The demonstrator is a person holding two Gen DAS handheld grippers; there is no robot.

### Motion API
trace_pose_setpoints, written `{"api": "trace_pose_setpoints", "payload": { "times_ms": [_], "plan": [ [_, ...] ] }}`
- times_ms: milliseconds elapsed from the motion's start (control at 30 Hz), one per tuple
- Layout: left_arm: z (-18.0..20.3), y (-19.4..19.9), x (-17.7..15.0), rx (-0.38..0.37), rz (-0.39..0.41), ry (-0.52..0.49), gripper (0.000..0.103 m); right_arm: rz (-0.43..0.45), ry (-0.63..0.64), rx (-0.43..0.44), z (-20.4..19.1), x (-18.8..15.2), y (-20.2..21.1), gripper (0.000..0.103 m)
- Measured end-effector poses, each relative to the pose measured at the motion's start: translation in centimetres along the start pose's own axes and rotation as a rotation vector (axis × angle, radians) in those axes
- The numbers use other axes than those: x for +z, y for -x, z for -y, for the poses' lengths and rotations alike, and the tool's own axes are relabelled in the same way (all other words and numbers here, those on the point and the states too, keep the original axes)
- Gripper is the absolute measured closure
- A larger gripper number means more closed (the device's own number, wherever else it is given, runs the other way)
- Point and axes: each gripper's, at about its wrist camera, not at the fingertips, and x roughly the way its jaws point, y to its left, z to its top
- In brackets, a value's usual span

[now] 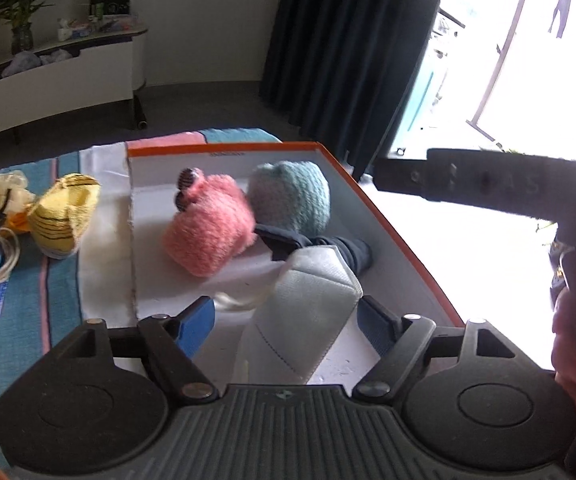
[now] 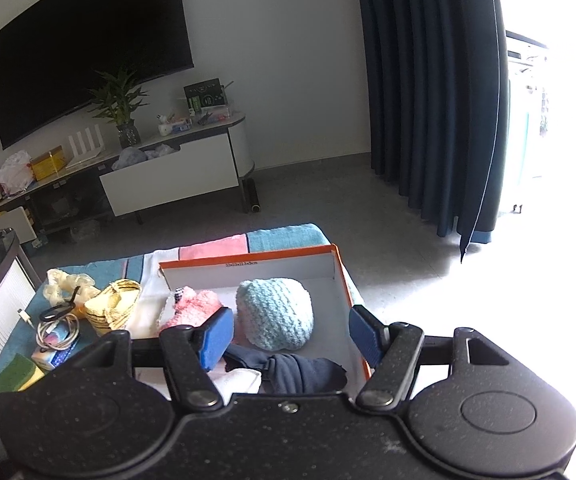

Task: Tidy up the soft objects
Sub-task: 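Lower the mask and sock into the box and open both tools, then withdraw both tools from the box toward the green sponge and yellow knitted item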

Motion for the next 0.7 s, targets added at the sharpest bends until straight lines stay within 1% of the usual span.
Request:
{"api": "trace_pose_setpoints", "payload": {
  "times_ms": [133, 200, 333, 467, 700],
  "plan": [
    [-1.1, 1.9, 0.1, 0.003, 0.037, 0.043, 0.020, 0.014, 0.007, 0.006, -0.5, 0.2, 0.7, 0.025],
    [-1.6, 2.8, 0.2, 0.017, 0.052, 0.056, 0.019, 0.018, 0.013, 0.012, -0.8, 0.3, 0.9, 0.025],
    [-2.7, 3.7, 0.2, 0.089, 0.056, 0.074, 0.019, 0.018, 0.028, 0.030, -1.6, 0.3, 1.3, 0.025],
    [-4.2, 4.3, 0.0, 0.143, 0.051, 0.102, 0.019, 0.005, 0.056, 0.052, -3.0, 0.1, 1.3, 0.025],
    [-6.7, 6.2, -0.9, 0.203, 0.060, 0.159, 0.019, -0.033, 0.093, 0.099, -5.6, -0.9, 0.8, 0.025]
  ]
}}
